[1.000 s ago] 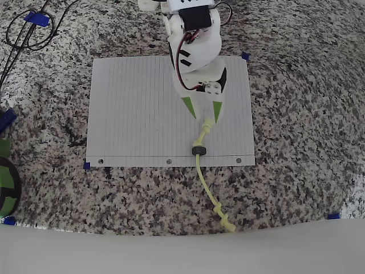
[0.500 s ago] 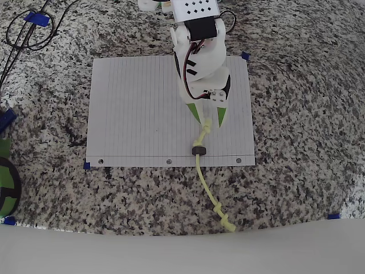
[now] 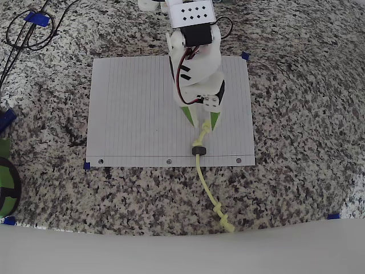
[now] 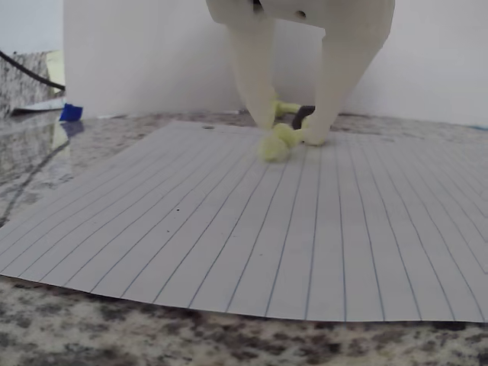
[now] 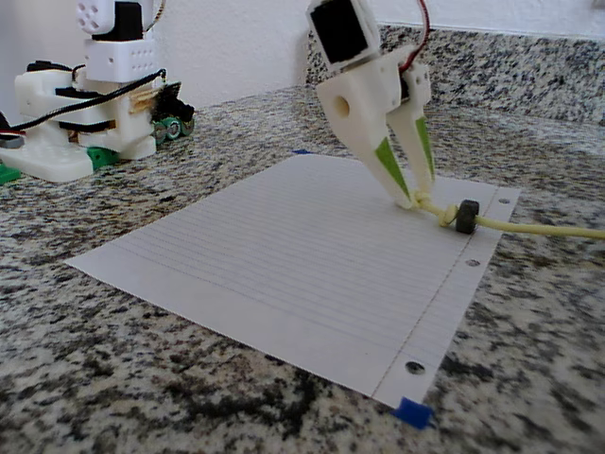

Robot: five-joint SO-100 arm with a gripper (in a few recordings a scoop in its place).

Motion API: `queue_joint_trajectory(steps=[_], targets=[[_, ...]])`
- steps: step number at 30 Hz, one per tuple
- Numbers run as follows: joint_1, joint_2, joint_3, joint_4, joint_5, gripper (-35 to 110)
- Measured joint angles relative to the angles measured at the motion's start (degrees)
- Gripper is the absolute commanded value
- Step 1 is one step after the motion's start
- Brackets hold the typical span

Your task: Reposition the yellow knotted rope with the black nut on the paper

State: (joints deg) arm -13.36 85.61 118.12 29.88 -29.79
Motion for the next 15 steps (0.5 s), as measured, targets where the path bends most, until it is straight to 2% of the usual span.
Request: queue_joint_trajectory(steps=[15], targets=[[0.1,-2.6,-0.5,-2.3,-0.1,29]])
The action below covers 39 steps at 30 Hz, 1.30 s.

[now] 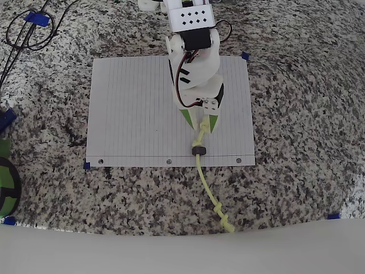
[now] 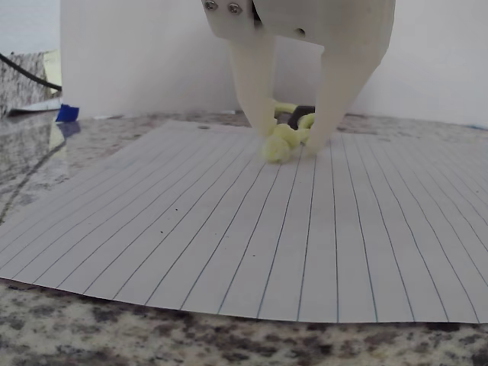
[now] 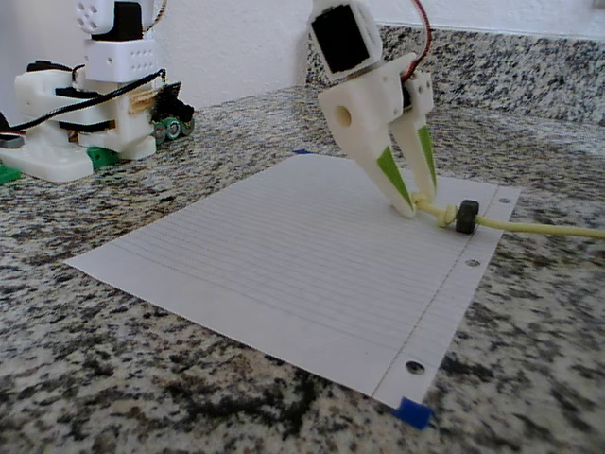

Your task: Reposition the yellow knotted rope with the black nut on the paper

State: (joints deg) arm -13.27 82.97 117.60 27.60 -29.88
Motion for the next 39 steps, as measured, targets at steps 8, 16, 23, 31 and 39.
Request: queue_joint_trajectory(steps=[8,16,23,31,39], targets=[[-0.1,-0.4,-0.4,0.0,0.1,23],[-0.1,-0.4,-0.6,0.9,-1.2,0],[-0.1,-0.4,-1.0,1.7,-10.9,0],[3.3,8.2,-0.8,0.7,-33.7,0],[10.3,20.7,-0.8,-3.4,-51.0,0]])
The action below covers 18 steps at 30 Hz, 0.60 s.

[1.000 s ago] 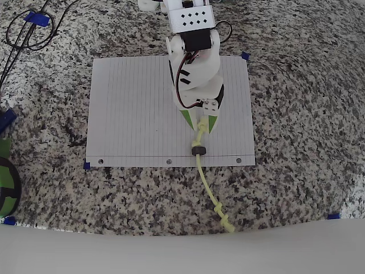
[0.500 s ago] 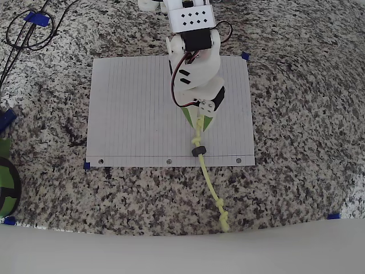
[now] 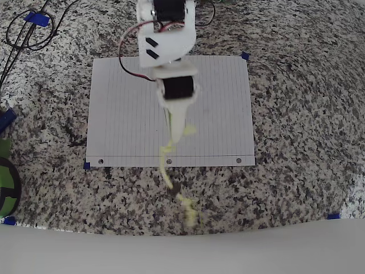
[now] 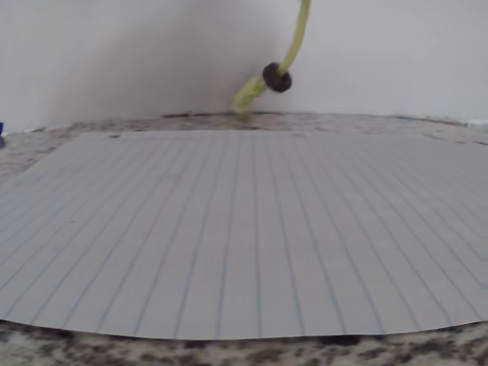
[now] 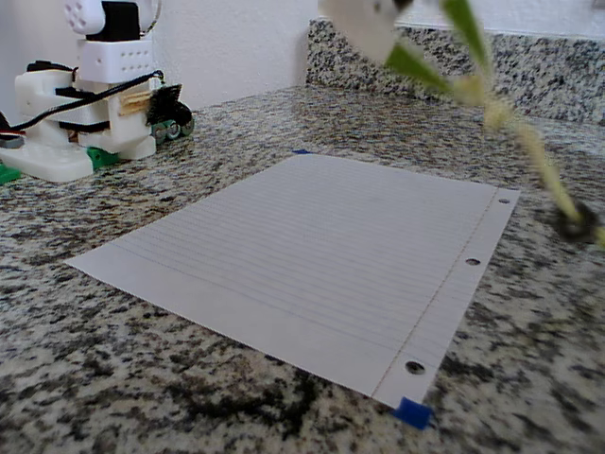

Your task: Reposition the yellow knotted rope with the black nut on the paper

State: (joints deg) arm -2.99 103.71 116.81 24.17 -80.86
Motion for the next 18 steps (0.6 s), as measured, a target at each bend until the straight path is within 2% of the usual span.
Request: queue_joint_trajectory(steps=[10,15,18], targets=[[15.9,17.3,0.0,4.0,-22.1,0],[25.9,27.2,2.9,4.9,-24.5,0],[28.6,33.7,10.1,3.8,-21.4,0]])
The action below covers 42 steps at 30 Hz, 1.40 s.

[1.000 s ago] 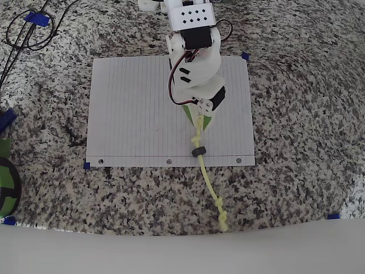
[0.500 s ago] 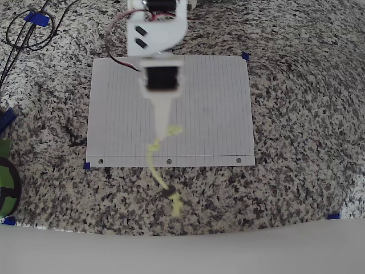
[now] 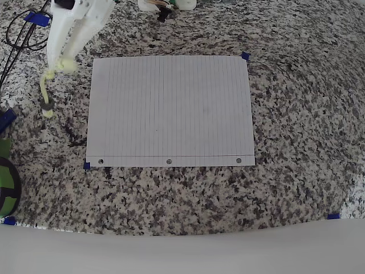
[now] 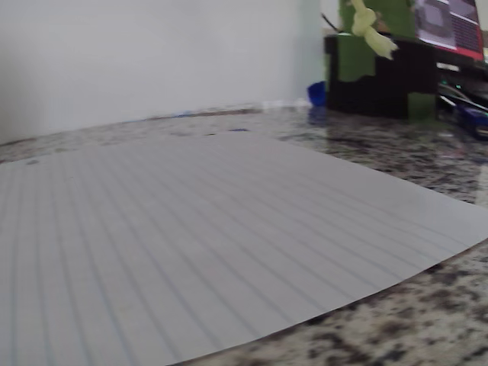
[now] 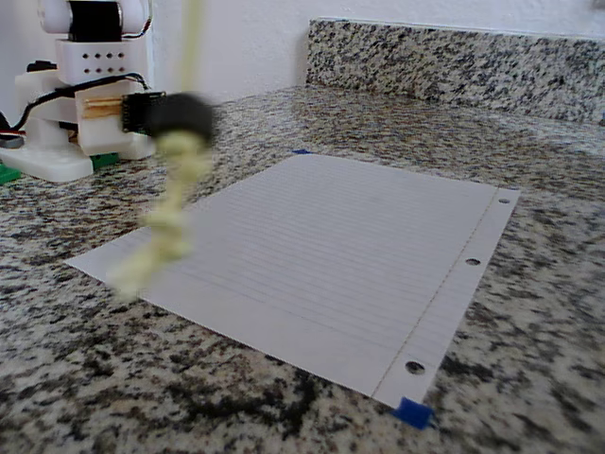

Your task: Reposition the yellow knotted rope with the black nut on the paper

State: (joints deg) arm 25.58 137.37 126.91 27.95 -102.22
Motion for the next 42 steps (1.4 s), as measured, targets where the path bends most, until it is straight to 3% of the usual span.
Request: queue_joint_trajectory(steps=[8,14,23,42], targets=[[2.5,18.8,26.1,-2.6,9.9,0],[2.3,30.4,29.3,5.4,12.6,0],[-10.3,40.6,31.8,17.2,19.0,0],[-31.6,44.8,43.2,17.8,30.2,0]])
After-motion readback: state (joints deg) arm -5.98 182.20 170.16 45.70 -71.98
